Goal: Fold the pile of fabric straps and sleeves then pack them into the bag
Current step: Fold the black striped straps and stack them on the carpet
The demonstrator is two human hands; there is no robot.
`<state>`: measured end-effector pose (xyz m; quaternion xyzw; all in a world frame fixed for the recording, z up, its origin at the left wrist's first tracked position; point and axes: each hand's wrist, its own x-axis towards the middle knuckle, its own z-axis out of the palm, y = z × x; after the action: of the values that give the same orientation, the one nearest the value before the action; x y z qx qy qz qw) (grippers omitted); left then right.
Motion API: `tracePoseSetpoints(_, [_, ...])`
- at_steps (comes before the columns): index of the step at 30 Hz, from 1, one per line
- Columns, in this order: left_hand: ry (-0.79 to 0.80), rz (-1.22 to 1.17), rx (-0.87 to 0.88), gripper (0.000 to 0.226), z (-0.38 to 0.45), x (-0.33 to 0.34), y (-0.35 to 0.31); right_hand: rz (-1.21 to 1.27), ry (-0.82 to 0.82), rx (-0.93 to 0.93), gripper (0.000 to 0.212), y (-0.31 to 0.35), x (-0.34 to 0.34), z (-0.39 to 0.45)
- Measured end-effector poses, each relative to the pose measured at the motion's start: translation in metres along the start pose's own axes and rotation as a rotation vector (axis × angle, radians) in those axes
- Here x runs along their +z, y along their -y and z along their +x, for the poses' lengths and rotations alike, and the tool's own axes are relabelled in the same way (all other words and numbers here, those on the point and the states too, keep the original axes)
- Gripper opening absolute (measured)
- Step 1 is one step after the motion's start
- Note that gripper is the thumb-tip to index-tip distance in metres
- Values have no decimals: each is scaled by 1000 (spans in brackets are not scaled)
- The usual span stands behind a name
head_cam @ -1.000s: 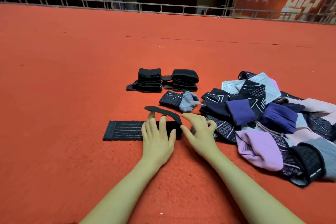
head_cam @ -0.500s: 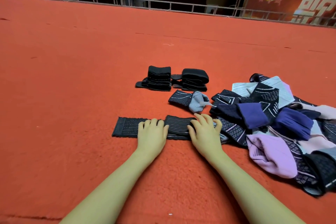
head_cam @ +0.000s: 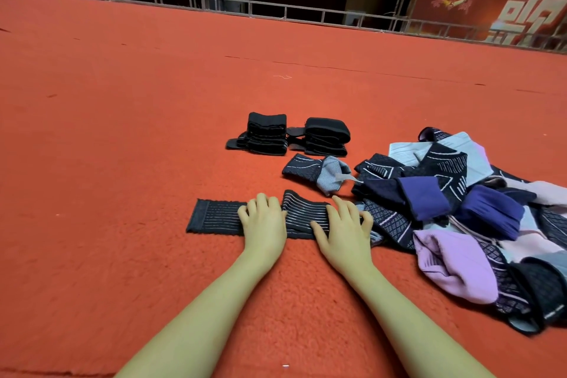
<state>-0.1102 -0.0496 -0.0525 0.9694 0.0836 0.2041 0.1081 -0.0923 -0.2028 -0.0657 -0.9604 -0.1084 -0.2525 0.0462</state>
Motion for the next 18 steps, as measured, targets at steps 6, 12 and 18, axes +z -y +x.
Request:
tracePoseSetpoints(6, [-248, -44, 135, 27, 3, -12, 13, 24, 76, -21, 61, 3, -6, -1])
tracePoseSetpoints(12, [-296, 56, 151, 34, 5, -22, 50, 114, 63, -79, 54, 22, -11, 4])
tracePoseSetpoints(18, [-306, 132, 15, 33, -4, -31, 98, 178, 86, -98, 49, 50, -3, 4])
